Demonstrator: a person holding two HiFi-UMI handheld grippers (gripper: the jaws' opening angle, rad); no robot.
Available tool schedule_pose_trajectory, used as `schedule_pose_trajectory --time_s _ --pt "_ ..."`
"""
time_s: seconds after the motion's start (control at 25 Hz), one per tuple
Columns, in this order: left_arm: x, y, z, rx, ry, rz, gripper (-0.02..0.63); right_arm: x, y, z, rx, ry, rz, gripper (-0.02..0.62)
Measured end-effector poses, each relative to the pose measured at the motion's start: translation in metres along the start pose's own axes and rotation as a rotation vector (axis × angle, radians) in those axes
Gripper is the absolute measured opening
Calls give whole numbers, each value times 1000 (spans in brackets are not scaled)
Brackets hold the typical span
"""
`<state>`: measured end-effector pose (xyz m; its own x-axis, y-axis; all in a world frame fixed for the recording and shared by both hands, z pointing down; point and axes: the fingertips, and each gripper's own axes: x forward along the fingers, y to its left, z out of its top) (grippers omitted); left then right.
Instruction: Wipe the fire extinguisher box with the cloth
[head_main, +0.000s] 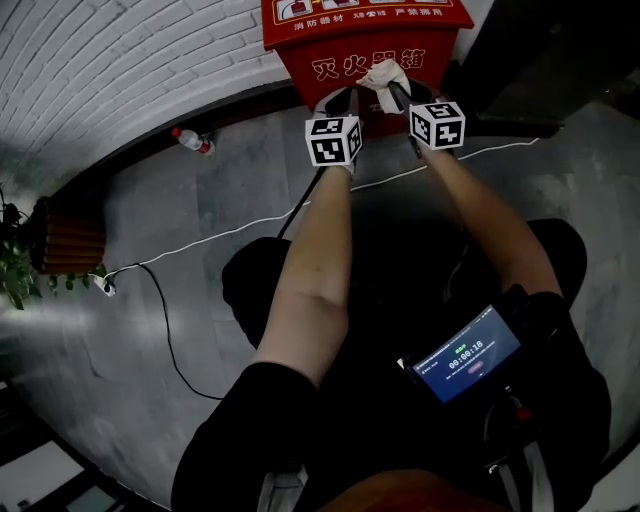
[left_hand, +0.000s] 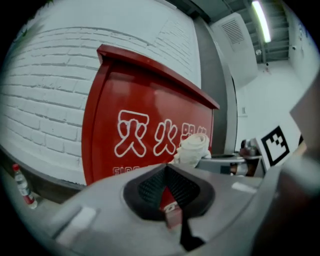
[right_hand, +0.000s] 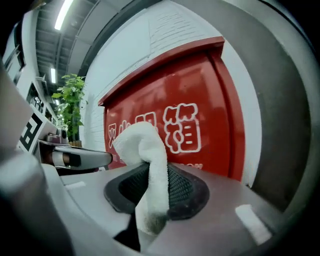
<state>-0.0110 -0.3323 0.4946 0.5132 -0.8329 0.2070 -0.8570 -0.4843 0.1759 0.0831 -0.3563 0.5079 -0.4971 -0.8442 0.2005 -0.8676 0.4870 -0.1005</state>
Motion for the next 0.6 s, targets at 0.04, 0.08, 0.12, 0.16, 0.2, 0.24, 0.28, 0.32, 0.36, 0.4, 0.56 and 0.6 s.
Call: schedule_pose_trajectory --time_s 0.04,0.08,0.12,0.16,0.2,0.24,0.28,0.32,0.36,0.4,0.56,0.6 --pt "2 -5 0 -1 -3 -4 3 -6 -11 0 -2 0 -18 92" --pt "3 -9 1 -5 -8 -7 3 -11 -22 0 -5 1 -34 92" --pt "4 -12 2 -11 -15 -8 3 -16 -32 0 -6 1 -50 92" --pt "6 -16 4 -19 -23 -10 3 -20 -42 1 -3 -1 -65 92" --pt "7 -20 6 -24 -30 -13 3 -25 -51 1 2 -4 -80 92" --pt "8 -25 8 -23 -35 -16 3 -30 -60 2 5 -7 -93 92" --pt "9 -30 9 -17 -35 -21 3 -34 -67 3 6 -10 -106 92" --pt "10 -34 9 -7 -33 -26 3 -37 -74 3 7 -12 -120 92" --pt "11 -39 9 2 -30 -30 3 -41 -80 3 10 -13 -133 92" --pt "11 -42 8 7 -27 -32 3 -44 -84 2 17 -13 -146 92" --pt "12 -56 5 10 -19 -38 3 -55 -97 -5 72 7 -189 92" --pt "13 -59 4 16 -15 -41 3 -57 -99 -7 79 12 -200 92"
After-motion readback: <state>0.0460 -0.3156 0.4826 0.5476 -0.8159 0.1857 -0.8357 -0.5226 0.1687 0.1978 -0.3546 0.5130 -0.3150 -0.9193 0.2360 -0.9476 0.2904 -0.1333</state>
